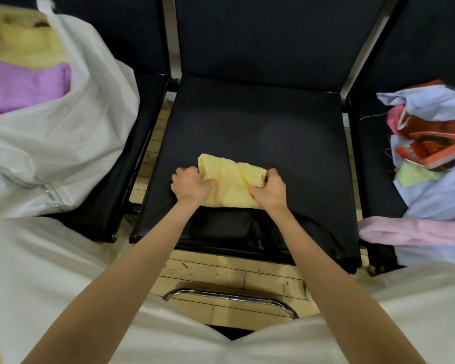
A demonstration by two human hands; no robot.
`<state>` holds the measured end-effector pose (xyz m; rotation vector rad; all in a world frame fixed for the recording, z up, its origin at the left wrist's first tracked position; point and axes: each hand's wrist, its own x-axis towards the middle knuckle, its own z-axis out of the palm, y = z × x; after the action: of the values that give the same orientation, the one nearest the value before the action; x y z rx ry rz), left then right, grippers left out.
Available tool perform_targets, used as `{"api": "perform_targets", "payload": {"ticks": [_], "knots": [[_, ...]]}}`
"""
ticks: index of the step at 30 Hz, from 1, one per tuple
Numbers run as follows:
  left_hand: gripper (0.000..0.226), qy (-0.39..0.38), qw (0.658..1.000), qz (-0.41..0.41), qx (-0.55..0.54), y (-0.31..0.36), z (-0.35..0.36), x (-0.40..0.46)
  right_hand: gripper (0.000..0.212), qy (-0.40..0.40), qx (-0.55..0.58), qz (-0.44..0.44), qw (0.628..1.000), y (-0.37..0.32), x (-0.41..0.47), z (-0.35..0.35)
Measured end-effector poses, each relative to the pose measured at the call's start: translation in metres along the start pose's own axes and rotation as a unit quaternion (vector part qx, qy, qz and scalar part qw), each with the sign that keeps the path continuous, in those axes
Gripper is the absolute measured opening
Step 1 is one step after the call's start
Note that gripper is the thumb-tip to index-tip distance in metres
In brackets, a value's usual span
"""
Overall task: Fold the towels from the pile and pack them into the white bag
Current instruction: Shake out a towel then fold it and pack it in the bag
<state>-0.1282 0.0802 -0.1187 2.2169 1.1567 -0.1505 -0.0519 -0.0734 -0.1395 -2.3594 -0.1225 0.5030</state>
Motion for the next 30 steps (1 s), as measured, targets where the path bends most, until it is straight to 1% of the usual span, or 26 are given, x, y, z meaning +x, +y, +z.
{"api": "perform_targets", "payload": {"ticks": [2,4,5,8,10,12,15,17,19,21,23,25,28,30], "knots": [[0.041,-0.003,0.992,0.002,-0.124,-0.003,-0.009,-0.004,0.028,0.011,0.059,-0.008,0.998,-0.007,-0.006,-0.005],[0.041,-0.006,0.969,0.003,-0.247,-0.005,-0.026,-0.010,0.033,0.028,0.127,-0.020,0.991,-0.019,-0.012,-0.010],[0.041,0.000,0.958,0.012,-0.285,-0.008,-0.036,-0.013,0.037,0.036,0.157,-0.030,0.986,-0.027,-0.015,-0.012],[0.039,0.037,0.937,0.063,-0.342,-0.016,-0.072,-0.016,0.050,0.042,0.200,-0.075,0.976,-0.059,-0.022,-0.016],[0.038,0.065,0.924,0.088,-0.366,-0.021,-0.098,-0.016,0.052,0.036,0.206,-0.116,0.971,-0.085,-0.028,-0.017],[0.038,0.086,0.909,0.094,-0.397,-0.026,-0.125,-0.014,0.048,0.044,0.210,-0.155,0.964,-0.111,-0.034,-0.011],[0.037,0.131,0.880,0.106,-0.445,-0.032,-0.169,-0.009,0.032,0.057,0.239,-0.209,0.947,-0.150,-0.042,0.003],[0.037,0.173,0.861,0.133,-0.460,-0.036,-0.204,-0.005,0.025,0.062,0.264,-0.247,0.930,-0.183,-0.047,0.011],[0.038,0.215,0.850,0.165,-0.451,-0.042,-0.241,-0.001,0.020,0.065,0.289,-0.287,0.911,-0.218,-0.051,0.016],[0.039,0.251,0.843,0.187,-0.438,-0.050,-0.274,0.005,0.016,0.067,0.288,-0.330,0.896,-0.250,-0.055,0.023],[0.039,0.280,0.836,0.196,-0.428,-0.061,-0.301,0.012,0.014,0.057,0.279,-0.358,0.889,-0.279,-0.057,0.032],[0.041,0.311,0.831,0.192,-0.420,-0.071,-0.320,0.019,0.015,0.043,0.273,-0.370,0.887,-0.303,-0.058,0.044],[0.037,0.353,0.823,0.168,-0.412,-0.087,-0.342,0.031,0.016,0.018,0.259,-0.385,0.885,-0.336,-0.056,0.065],[0.037,0.379,0.815,0.161,-0.408,-0.100,-0.354,0.041,0.015,0.014,0.256,-0.394,0.883,-0.359,-0.052,0.079]]}}
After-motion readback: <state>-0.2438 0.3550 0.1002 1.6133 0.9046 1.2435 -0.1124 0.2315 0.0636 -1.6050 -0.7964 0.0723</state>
